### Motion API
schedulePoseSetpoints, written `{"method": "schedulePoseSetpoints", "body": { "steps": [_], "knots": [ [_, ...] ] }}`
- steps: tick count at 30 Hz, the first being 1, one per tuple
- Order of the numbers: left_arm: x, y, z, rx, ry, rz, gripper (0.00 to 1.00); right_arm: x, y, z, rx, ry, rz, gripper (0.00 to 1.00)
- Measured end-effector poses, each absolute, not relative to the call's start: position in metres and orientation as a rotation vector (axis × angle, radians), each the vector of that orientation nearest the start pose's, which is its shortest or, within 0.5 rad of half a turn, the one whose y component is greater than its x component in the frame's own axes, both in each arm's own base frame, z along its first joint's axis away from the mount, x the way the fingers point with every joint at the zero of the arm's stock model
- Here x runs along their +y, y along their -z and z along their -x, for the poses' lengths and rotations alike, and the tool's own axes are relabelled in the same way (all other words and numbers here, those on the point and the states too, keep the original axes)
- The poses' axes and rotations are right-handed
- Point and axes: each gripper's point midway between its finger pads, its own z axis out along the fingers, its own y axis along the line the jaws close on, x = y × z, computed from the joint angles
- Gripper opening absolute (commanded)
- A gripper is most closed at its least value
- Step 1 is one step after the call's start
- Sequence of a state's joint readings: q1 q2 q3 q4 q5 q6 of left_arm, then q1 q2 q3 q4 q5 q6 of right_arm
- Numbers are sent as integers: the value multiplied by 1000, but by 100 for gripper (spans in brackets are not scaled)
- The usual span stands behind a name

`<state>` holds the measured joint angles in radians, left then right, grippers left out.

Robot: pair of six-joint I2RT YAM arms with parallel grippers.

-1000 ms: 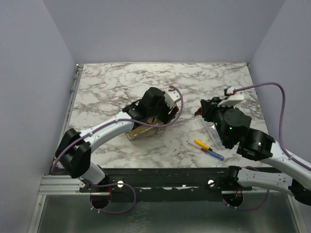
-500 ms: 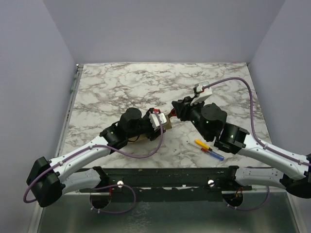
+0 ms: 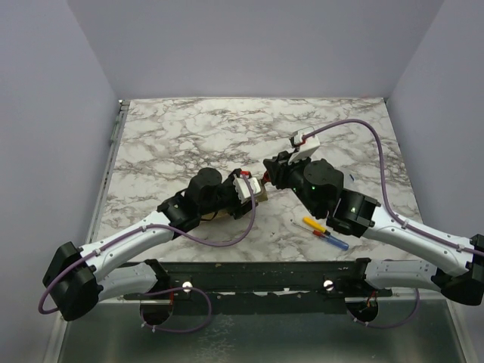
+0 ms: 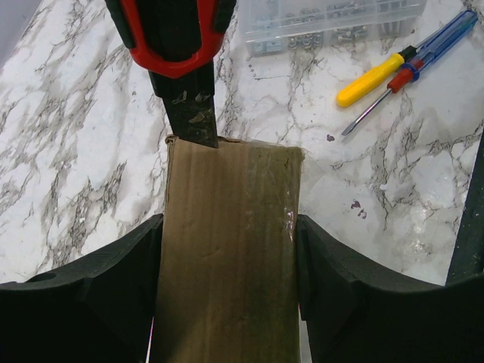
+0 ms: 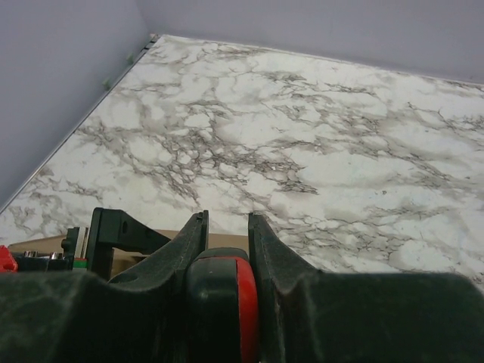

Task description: Unpack the express box

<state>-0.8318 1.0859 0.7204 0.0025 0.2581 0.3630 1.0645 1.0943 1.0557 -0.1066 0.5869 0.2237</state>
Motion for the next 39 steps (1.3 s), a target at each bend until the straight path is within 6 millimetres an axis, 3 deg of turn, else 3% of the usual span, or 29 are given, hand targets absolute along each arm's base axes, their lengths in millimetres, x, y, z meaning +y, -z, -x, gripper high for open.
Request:
{"method": "schedulePoseSetpoints", "body": {
  "steps": [22,39],
  "knots": [
    [-293,-185,-226,1518,553,-1258,24,267,-332,-253,1676,-447,275,1],
    [-293,-186,-226,1519,553,-1257,20,271,-315,-257,1707,-410,296,1]
  ]
}}
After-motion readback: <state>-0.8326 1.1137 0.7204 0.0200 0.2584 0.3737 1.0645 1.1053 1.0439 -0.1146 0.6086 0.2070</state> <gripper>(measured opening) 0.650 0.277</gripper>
